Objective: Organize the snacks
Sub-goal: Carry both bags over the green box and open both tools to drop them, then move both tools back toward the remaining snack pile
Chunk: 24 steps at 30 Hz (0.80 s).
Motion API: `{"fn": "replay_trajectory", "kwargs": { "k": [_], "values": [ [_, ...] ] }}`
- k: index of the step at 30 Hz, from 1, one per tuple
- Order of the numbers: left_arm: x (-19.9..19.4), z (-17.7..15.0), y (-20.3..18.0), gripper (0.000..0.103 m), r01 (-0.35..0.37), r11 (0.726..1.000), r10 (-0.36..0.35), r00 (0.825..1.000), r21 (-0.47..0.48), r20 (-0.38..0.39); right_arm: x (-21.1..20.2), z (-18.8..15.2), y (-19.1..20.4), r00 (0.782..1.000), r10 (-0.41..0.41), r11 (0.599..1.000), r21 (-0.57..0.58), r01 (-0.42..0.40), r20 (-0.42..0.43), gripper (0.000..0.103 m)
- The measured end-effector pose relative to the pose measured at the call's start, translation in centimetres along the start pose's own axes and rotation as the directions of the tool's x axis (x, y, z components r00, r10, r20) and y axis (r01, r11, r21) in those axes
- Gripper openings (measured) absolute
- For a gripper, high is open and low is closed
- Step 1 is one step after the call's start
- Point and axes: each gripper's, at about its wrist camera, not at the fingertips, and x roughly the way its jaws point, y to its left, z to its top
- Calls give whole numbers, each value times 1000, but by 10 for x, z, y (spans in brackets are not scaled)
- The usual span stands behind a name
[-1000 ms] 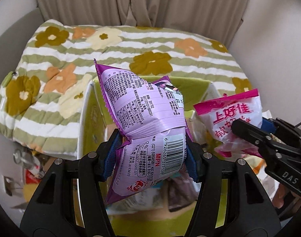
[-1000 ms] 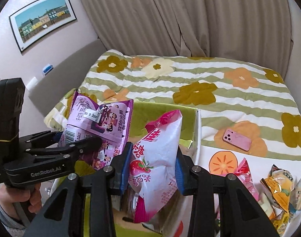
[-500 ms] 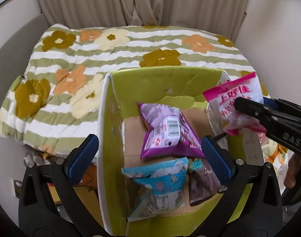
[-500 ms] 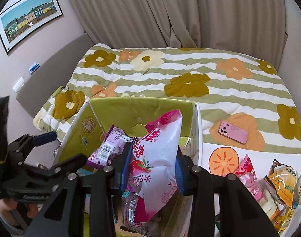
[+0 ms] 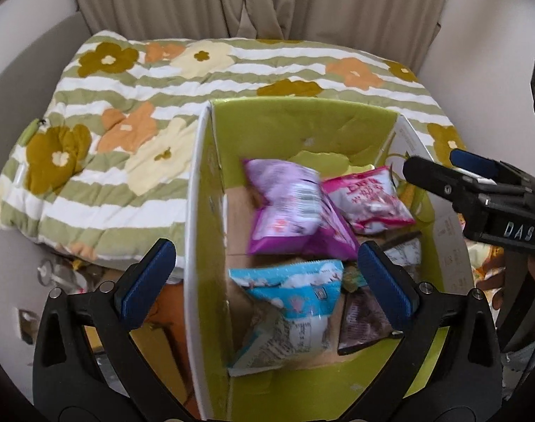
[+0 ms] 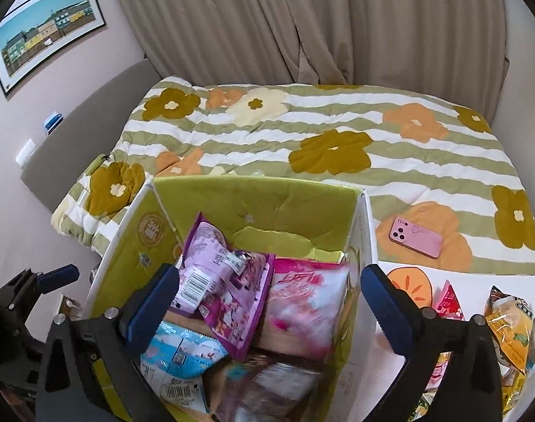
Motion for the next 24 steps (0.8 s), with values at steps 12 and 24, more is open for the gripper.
{"fn": "replay_trajectory", "kwargs": {
  "k": [12, 24],
  "values": [
    [-33, -12, -17, 103, -21, 1000, 22, 999, -15, 50, -34, -17, 0, 1000, 2, 1000, -20, -2, 18, 103],
    [-98, -43, -89, 103, -24, 997, 37, 984, -77, 172, -121, -37, -33, 992, 28, 997, -79, -18, 125, 103]
  ]
}}
